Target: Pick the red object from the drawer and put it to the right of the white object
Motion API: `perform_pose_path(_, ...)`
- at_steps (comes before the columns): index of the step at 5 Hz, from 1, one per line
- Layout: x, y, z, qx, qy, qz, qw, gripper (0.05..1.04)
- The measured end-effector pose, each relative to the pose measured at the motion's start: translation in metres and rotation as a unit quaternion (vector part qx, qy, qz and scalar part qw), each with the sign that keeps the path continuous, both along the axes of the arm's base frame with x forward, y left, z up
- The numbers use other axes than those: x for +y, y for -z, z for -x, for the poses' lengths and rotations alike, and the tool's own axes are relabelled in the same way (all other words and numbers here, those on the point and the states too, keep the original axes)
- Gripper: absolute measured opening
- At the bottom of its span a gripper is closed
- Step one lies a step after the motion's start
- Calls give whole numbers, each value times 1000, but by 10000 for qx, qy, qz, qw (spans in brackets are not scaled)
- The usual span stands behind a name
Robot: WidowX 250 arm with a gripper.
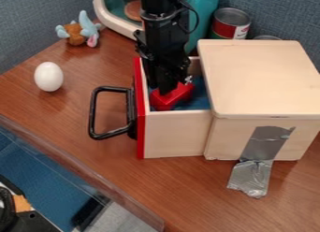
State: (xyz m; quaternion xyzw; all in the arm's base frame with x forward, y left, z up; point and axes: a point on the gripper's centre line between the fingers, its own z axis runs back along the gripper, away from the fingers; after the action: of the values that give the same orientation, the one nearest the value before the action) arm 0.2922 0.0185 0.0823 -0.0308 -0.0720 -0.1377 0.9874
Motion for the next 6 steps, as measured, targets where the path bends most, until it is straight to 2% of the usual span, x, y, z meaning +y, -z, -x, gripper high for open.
perform_pose_path(1,0,0,1,12,9,13,10000,818)
perform_pose_path(2,-1,6,0,91,-28,32,9999,1009)
perform_pose_path(4,-2,13,-1,148,-62,-27,9999,969)
perform_pose_path(5,-1,17,-1,200,-112,-36,9997,688)
perform_pose_path(6,-2,18,1,216,-45,-30,9998,580)
